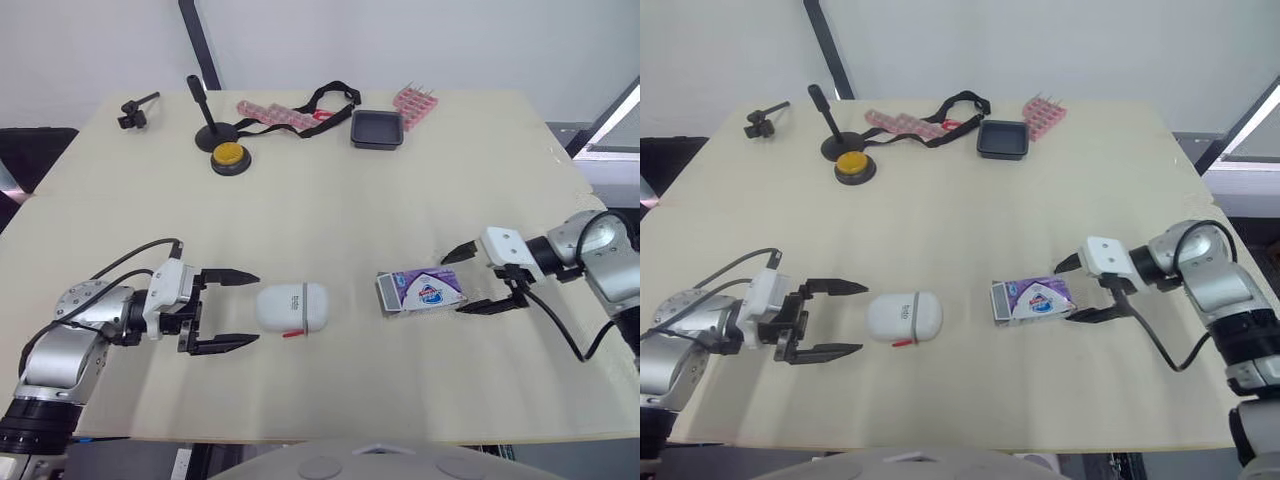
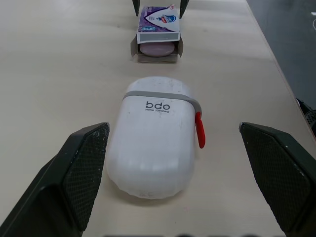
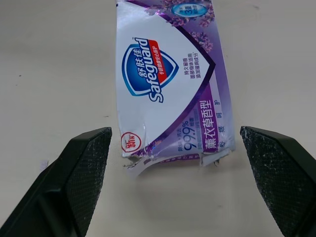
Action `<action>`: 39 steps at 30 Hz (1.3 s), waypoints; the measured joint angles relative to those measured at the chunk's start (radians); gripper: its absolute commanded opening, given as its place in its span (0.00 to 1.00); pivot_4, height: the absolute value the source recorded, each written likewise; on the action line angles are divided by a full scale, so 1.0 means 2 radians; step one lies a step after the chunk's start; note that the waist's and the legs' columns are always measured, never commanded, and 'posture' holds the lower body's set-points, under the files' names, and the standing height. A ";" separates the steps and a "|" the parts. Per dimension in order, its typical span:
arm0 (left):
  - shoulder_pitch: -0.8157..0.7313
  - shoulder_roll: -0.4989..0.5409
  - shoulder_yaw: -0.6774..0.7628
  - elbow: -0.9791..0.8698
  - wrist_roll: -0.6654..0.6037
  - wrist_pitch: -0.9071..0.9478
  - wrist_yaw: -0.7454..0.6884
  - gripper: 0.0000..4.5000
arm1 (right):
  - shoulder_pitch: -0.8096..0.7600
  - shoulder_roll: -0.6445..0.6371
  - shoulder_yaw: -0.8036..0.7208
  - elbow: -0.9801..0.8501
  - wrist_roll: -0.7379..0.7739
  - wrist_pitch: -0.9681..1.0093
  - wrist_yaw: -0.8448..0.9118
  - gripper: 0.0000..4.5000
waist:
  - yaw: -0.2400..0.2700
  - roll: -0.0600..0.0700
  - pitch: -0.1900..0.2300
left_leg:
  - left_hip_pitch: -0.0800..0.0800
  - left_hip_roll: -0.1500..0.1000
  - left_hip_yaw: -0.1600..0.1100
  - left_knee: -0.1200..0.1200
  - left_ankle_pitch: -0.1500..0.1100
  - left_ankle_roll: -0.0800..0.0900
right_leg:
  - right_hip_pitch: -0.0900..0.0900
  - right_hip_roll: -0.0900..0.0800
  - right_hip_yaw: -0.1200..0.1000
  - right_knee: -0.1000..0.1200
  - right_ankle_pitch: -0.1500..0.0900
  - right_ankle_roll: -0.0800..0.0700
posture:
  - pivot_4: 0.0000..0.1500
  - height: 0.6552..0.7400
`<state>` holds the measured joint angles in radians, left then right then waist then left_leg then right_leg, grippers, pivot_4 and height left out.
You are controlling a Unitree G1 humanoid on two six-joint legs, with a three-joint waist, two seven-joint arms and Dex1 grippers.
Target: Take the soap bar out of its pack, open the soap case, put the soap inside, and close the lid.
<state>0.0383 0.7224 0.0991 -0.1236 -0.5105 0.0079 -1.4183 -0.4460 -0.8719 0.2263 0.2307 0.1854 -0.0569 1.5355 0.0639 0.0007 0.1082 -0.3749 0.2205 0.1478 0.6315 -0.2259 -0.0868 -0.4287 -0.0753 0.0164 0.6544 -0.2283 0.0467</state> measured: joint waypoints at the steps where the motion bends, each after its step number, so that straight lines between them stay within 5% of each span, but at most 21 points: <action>1: 0.000 0.000 0.000 0.000 0.000 0.000 0.000 1.00 | -0.003 0.003 0.002 0.002 -0.001 -0.003 0.000 1.00 | 0.000 0.000 0.000 | 0.000 0.000 0.000 0.000 0.000 0.000 | 0.000 0.000 0.000 0.000 0.000 0.000 | 1.00 0.87; 14: 0.009 0.000 0.000 -0.005 0.000 -0.009 0.007 1.00 | -0.013 0.008 0.014 0.023 -0.002 -0.007 0.005 1.00 | 0.001 0.000 0.000 | 0.000 0.000 0.000 0.000 0.000 0.000 | 0.000 0.000 0.000 0.000 0.000 0.000 | 1.00 0.87; 16: 0.010 0.000 0.000 -0.005 0.000 -0.009 0.009 1.00 | -0.013 0.007 0.017 0.028 -0.004 -0.009 0.005 0.88 | 0.001 0.000 0.000 | 0.000 0.000 0.000 0.000 0.000 0.000 | 0.000 0.000 0.000 0.000 0.000 0.000 | 1.00 0.87; 31: 0.010 -0.002 -0.001 -0.005 0.003 -0.011 0.021 1.00 | -0.012 0.006 0.017 0.033 -0.016 -0.018 0.005 0.88 | 0.001 0.000 0.000 | 0.000 0.000 0.000 0.000 0.000 0.000 | 0.000 0.000 0.000 0.000 0.000 0.000 | 1.00 0.87; 34: 0.010 -0.003 -0.002 -0.005 0.003 -0.012 0.021 1.00 | -0.011 0.006 0.017 0.033 -0.016 -0.016 0.005 0.72 | 0.001 0.000 0.000 | 0.000 0.000 0.000 0.000 0.000 0.000 | 0.000 0.000 0.000 0.000 0.000 0.000 | 1.00 0.87; 39: 0.010 -0.003 -0.002 -0.005 0.006 -0.014 0.022 1.00 | -0.007 0.006 0.017 0.032 -0.016 -0.018 0.005 0.72 | 0.001 0.000 0.000 | 0.000 0.000 0.000 0.000 0.000 0.000 | 0.000 0.000 0.000 0.000 0.000 0.000 | 1.00 0.87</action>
<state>0.0581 0.7161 0.0958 -0.1340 -0.4982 -0.0195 -1.3750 -0.4601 -0.8609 0.2593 0.2953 0.1541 -0.0922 1.5450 0.0661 0.0006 0.1082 -0.3751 0.2204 0.1478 0.6322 -0.2259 -0.0868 -0.4286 -0.0754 0.0164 0.6546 -0.2280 0.0462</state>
